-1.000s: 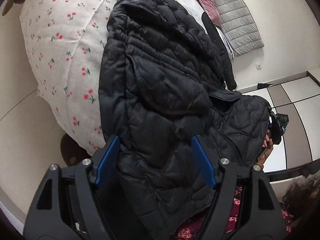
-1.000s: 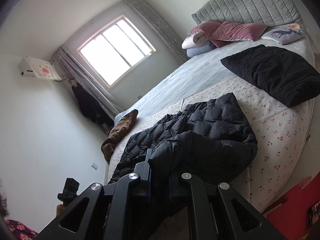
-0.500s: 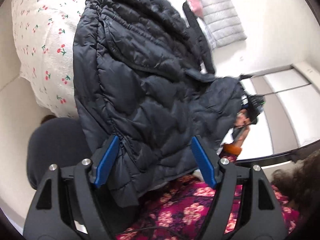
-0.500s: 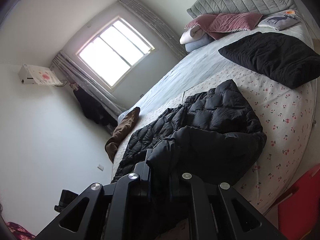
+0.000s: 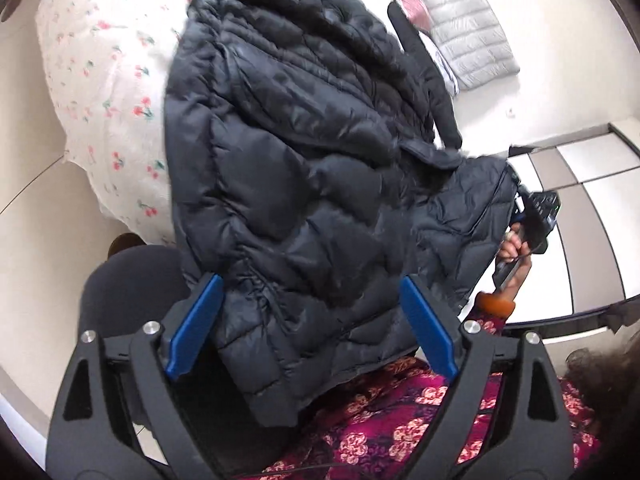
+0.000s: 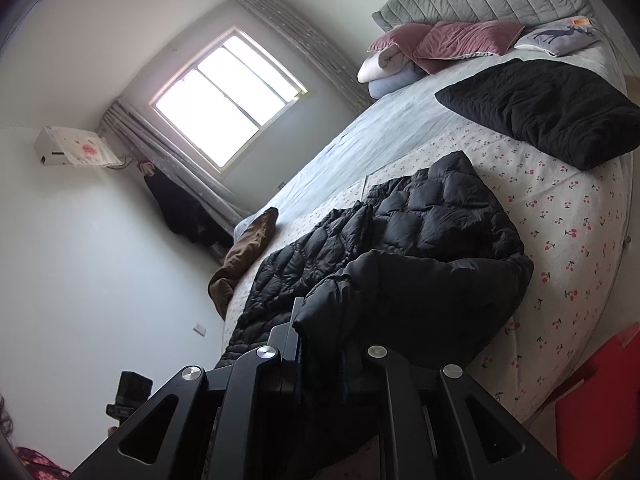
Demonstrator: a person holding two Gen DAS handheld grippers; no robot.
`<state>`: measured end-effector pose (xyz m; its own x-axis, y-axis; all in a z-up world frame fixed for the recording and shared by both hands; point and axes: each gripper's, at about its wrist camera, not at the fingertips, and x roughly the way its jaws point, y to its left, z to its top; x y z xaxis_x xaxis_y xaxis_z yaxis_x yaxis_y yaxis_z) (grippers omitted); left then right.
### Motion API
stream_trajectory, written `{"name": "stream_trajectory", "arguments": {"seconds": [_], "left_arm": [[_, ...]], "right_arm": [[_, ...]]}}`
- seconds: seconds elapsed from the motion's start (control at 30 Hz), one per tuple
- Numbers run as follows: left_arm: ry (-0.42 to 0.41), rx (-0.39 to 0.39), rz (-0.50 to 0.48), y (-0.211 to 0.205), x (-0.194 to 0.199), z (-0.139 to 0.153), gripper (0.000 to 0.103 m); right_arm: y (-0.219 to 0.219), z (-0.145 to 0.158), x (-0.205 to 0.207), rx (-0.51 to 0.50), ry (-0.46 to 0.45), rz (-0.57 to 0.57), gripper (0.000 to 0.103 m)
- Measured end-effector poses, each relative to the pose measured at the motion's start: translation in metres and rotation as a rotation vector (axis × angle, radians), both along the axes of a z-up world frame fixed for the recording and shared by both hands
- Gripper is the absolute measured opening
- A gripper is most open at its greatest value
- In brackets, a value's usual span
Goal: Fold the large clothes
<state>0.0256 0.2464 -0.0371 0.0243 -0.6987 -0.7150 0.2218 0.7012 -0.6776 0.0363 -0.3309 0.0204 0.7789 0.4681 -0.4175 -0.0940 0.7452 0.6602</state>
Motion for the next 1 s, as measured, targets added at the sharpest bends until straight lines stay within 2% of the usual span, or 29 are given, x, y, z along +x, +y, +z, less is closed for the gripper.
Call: {"name": "stream_trajectory", "arguments": {"seconds": [0.07, 0.13, 0.17, 0.23, 0.3, 0.43, 0.5, 0.6, 0.63, 0.67, 0.77, 0.87, 1.0], "left_arm": [[-0.035, -0.008, -0.012, -0.004, -0.001, 0.004, 0.078], [-0.075, -0.013, 0.003, -0.004, -0.002, 0.009, 0.027], [-0.078, -0.027, 0.014, 0.000, -0.001, 0.009, 0.015], [-0.079, -0.102, 0.059, 0.009, 0.000, 0.011, 0.011], [-0.117, -0.186, 0.098, 0.018, 0.001, 0.021, 0.009], [-0.266, -0.363, 0.180, 0.039, 0.014, 0.061, 0.008], [-0.337, -0.406, 0.226, 0.041, 0.027, 0.081, 0.007], [-0.426, -0.439, 0.318, 0.044, 0.057, 0.102, 0.005], [-0.454, -0.451, 0.351, 0.046, 0.073, 0.107, 0.000], [-0.484, -0.460, 0.395, 0.047, 0.086, 0.112, 0.000], [-0.572, -0.422, 0.514, 0.055, 0.131, 0.122, 0.000], [-0.567, -0.339, 0.606, 0.056, 0.182, 0.116, 0.000], [-0.491, -0.341, 0.637, 0.045, 0.222, 0.090, 0.000]], "right_arm": [[0.000, -0.001, 0.000, -0.004, 0.005, -0.001, 0.014], [0.000, 0.000, 0.000, -0.007, 0.009, -0.005, 0.014], [-0.001, 0.000, 0.001, -0.007, 0.011, -0.009, 0.014], [-0.002, 0.000, 0.004, 0.000, 0.013, -0.025, 0.014], [-0.005, 0.001, 0.007, 0.008, 0.013, -0.044, 0.014], [-0.013, 0.011, 0.026, 0.010, 0.006, -0.092, 0.013], [-0.018, 0.018, 0.041, 0.017, -0.003, -0.117, 0.012], [-0.029, 0.031, 0.071, 0.023, -0.030, -0.173, 0.012], [-0.034, 0.034, 0.080, 0.025, -0.036, -0.187, 0.012], [-0.039, 0.037, 0.092, 0.026, -0.042, -0.206, 0.012], [-0.054, 0.039, 0.129, 0.010, -0.028, -0.279, 0.012], [-0.067, 0.022, 0.173, 0.051, 0.027, -0.305, 0.012], [-0.070, -0.022, 0.241, 0.040, 0.149, -0.342, 0.012]]}}
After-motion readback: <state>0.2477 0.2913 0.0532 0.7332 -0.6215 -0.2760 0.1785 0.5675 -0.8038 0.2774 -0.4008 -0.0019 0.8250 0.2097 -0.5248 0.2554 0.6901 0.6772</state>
